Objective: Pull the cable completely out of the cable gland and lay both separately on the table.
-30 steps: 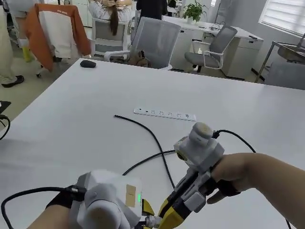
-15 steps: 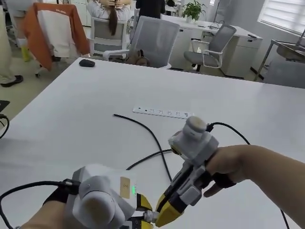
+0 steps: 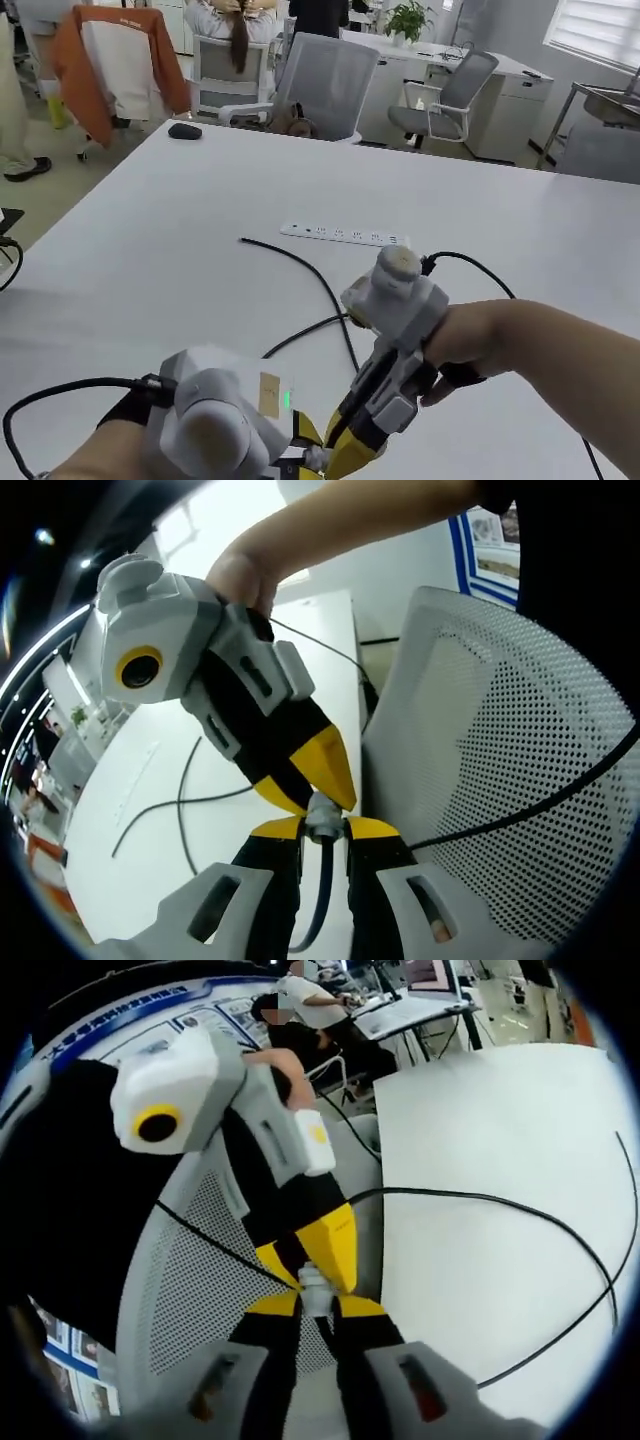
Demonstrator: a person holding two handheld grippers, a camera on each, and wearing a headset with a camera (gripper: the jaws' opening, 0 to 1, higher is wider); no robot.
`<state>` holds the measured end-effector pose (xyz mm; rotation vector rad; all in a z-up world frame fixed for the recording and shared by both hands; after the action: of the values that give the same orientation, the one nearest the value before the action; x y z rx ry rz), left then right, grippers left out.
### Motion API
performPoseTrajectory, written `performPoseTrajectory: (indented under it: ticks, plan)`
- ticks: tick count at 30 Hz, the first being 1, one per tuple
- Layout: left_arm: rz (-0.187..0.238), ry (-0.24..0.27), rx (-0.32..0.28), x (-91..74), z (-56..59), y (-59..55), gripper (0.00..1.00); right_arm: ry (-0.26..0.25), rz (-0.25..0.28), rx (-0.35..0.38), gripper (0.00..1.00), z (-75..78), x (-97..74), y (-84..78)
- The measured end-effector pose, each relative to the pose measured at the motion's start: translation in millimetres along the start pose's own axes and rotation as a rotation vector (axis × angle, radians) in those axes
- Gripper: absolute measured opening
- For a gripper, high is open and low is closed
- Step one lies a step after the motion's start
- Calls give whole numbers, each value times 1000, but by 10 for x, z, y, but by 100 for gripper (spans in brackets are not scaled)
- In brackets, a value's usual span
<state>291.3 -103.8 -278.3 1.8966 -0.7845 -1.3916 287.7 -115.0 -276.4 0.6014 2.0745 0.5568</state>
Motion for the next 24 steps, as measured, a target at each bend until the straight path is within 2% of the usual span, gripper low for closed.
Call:
performPoseTrajectory:
  ticks: [2, 7, 8, 12, 13, 17, 19, 21, 24]
  plan:
    - [2, 10, -19, -22, -26, -9, 17, -27, 0, -3, 10, 8, -4, 16]
    - [21, 13, -76, -49, -39, -1, 16, -110, -11, -98, 10, 9, -22, 39]
    - [20, 17, -75, -54, -38, 6, 16, -142, -9, -116, 9, 20, -24, 54]
    - [30, 8, -103, -75, -22, 26, 16, -207, -61, -197, 9, -9, -28, 44]
    - [30, 10, -101, -78, -22, 27, 16, -239, -64, -211, 9, -1, -28, 56]
    - [32, -4, -120, -86, 7, 39, 16, -295, -102, -263, 8, -26, -16, 42]
    - [27, -9, -128, -89, 16, 32, 16, -344, -128, -318, 8, -8, -16, 57]
    - [25, -2, -148, -87, -9, 21, 16, -392, -152, -365, 8, 2, -12, 71]
    - [22, 2, -164, -97, -29, -12, 16, -449, -160, -428, 8, 14, 9, 92]
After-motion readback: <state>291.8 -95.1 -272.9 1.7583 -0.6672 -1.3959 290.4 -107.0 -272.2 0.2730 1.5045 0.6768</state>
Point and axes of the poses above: the centre of the closed fingertips' face, and the gripper's own axes: x roughly forward along the fingers, z roughly to its right, y roughly out of its top, the point moved 2 cm from there along -x, roughly backward along the fingers, and after that the axes turned 5 degrees about z, right-handed, at the moved point
